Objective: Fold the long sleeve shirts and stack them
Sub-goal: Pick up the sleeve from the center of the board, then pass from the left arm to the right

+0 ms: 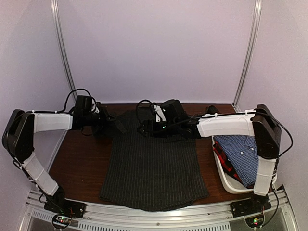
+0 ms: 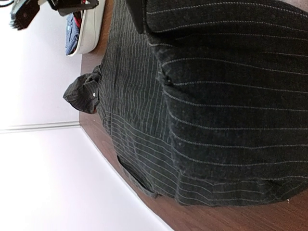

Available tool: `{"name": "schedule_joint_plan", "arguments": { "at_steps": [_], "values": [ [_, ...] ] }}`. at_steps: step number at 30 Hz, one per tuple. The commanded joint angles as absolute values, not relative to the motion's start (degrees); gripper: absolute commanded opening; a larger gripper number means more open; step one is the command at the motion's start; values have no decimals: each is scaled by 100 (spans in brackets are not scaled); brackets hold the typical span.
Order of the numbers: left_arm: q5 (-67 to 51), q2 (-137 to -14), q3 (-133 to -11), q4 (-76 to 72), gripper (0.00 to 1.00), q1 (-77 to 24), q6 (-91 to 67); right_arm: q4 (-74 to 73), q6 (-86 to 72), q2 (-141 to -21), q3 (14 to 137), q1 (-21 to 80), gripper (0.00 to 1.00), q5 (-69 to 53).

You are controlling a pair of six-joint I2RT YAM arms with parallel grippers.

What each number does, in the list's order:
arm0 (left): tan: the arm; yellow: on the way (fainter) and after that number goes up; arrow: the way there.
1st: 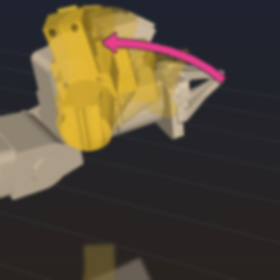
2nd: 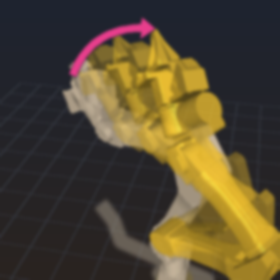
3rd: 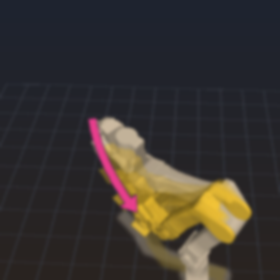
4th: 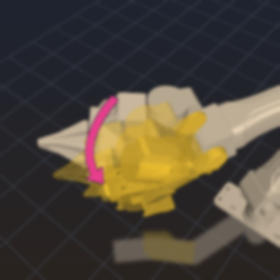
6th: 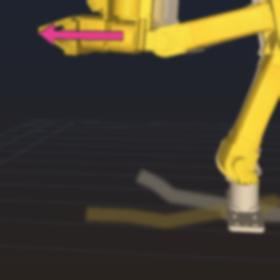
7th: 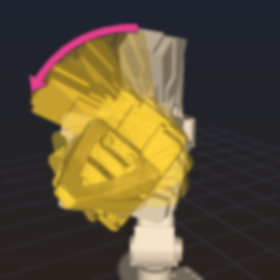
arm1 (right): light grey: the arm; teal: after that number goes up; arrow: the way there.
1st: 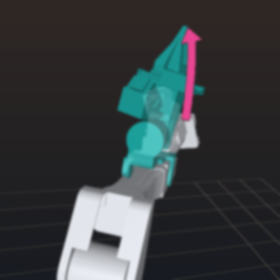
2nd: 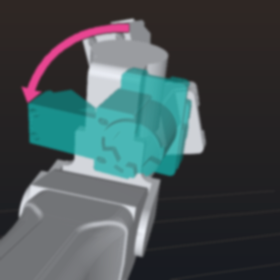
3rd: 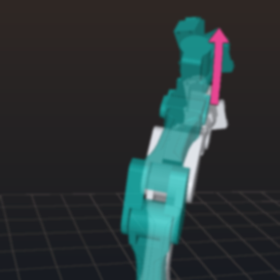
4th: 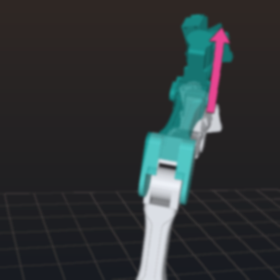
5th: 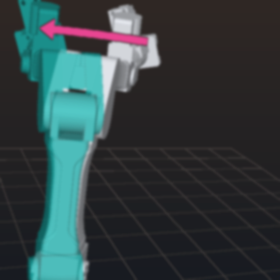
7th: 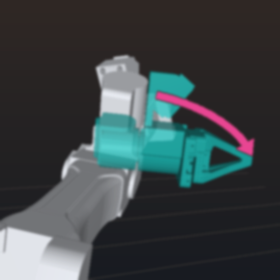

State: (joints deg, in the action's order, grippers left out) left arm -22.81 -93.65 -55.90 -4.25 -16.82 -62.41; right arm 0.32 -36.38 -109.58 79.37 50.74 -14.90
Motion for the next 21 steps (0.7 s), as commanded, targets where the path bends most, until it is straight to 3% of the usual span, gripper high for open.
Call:
{"name": "schedule_joint_plan", "arguments": {
  "at_steps": [1,8,21],
  "values": [
    [-3049,-9159,-5200,-1277,0,-1741,-6331,982,-4170,-11308,8214,4922,78,-2259],
    [-3416,-9160,-5045,-2032,0,-1976,-6769,2048,-4916,-11882,8292,4800,92,-2929],
    [-3846,-9388,-4878,-3667,0,-2260,-7857,4154,-6595,-12077,7548,4576,100,-3286]
  ]
}}
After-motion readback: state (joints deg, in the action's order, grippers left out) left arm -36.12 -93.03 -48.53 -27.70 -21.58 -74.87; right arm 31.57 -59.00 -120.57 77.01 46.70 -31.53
